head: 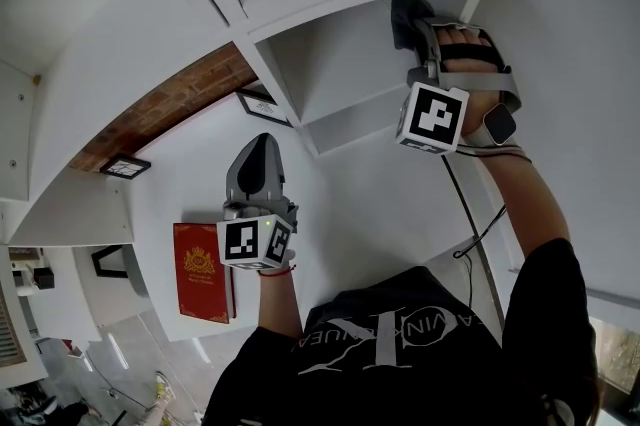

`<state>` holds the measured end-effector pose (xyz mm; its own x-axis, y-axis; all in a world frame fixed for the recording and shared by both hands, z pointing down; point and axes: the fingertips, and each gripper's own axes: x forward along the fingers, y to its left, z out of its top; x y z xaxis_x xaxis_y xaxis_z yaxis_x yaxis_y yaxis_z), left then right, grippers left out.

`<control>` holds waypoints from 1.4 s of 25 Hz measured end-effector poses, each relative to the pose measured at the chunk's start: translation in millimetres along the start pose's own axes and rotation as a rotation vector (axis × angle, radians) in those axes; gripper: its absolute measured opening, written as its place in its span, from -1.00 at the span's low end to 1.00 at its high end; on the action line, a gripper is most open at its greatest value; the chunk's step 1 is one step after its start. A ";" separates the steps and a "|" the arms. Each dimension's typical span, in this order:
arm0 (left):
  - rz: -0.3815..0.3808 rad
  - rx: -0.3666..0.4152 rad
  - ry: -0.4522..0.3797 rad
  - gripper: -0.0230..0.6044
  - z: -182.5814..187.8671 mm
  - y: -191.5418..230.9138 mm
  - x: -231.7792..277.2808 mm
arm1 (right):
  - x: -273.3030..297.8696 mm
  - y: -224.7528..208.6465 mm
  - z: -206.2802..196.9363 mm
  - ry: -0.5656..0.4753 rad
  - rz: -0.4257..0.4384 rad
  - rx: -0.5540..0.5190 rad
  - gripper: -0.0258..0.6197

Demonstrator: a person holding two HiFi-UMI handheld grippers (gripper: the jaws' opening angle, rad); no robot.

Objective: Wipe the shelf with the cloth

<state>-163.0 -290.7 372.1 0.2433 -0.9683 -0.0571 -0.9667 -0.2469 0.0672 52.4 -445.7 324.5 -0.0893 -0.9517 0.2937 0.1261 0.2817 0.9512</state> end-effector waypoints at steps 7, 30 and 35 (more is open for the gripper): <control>-0.011 -0.004 -0.014 -0.89 6.7 -5.8 0.1 | -22.4 -64.4 -4.8 0.007 -0.121 -0.034 -0.76; 0.082 -0.006 0.028 -0.89 -5.4 37.1 -25.4 | 10.4 65.7 2.3 -0.001 0.104 0.199 -0.77; 0.061 -0.009 0.013 -0.89 -0.2 31.1 -23.4 | 9.3 61.5 3.7 -0.052 0.171 0.386 -0.77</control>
<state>-198.8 -275.7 375.7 0.1847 -0.9820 -0.0396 -0.9791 -0.1874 0.0791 55.6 -436.8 386.1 -0.1499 -0.8826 0.4457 -0.2346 0.4696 0.8511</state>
